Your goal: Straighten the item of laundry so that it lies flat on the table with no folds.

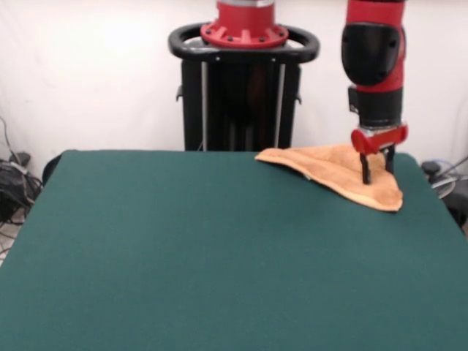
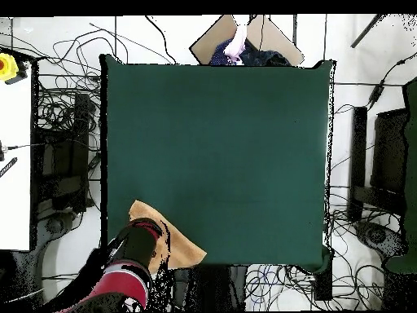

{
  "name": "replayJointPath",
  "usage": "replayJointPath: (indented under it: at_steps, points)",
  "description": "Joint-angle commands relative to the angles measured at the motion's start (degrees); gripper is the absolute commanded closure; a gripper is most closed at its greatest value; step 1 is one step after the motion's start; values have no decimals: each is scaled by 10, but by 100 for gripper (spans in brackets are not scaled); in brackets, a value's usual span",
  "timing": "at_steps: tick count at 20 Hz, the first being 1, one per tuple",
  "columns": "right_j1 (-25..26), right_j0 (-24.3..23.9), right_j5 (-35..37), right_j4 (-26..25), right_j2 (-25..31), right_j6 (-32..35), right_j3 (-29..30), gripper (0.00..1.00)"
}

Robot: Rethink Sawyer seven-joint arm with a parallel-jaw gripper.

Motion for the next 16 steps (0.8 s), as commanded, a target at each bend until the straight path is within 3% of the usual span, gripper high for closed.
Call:
replayJointPath:
  at_steps: [1, 2, 3, 16]
  points:
    - [42, 1, -3, 52, -41, 43, -87, 0]
    - [41, 1, 0, 56, -42, 42, -86, 0]
    - [41, 0, -2, 64, -41, 38, -85, 100]
    - [28, 2, 30, 107, -49, 48, -66, 100]
